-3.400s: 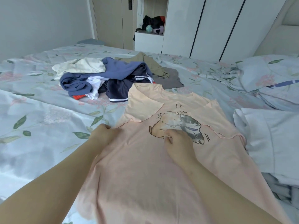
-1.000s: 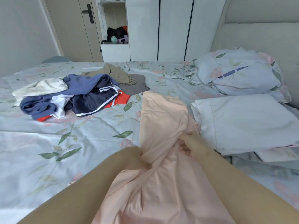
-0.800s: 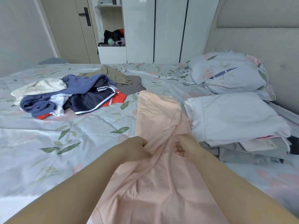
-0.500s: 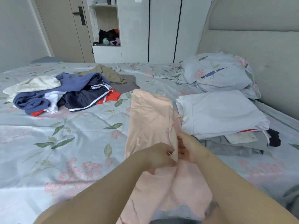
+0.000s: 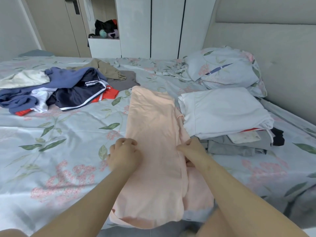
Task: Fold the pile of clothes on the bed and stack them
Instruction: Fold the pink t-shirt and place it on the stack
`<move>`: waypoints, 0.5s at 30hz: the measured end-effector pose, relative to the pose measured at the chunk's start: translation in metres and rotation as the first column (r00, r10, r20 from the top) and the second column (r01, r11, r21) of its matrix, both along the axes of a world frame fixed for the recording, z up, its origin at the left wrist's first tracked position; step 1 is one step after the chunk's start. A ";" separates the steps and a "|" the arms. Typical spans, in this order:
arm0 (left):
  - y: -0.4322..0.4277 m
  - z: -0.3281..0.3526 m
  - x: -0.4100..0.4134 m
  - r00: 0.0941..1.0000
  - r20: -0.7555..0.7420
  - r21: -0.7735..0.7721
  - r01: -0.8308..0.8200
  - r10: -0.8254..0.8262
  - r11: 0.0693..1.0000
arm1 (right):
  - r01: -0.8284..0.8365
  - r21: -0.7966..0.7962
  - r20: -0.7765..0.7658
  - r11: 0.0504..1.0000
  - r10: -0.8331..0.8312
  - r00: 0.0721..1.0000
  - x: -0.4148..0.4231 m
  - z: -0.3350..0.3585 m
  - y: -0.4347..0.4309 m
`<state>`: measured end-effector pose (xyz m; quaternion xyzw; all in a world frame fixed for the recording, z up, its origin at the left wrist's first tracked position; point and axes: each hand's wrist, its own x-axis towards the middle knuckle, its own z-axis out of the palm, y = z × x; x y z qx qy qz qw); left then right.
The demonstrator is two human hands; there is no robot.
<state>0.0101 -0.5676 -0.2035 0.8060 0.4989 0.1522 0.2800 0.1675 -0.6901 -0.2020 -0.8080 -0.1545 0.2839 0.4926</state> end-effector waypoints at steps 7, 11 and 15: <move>0.014 0.001 -0.004 0.970 0.163 -0.429 -0.095 0.181 0.898 | -0.078 -0.285 0.365 0.955 0.183 0.913 -0.011 -0.011 -0.002; 0.019 0.012 -0.012 0.908 0.292 -0.783 0.048 0.299 0.620 | 0.038 -0.137 0.252 0.990 -0.002 0.968 -0.002 -0.006 -0.013; 0.027 0.003 -0.020 0.843 0.337 -0.865 0.100 0.420 0.492 | 0.265 0.132 -0.394 0.955 -0.195 0.898 0.003 0.003 -0.027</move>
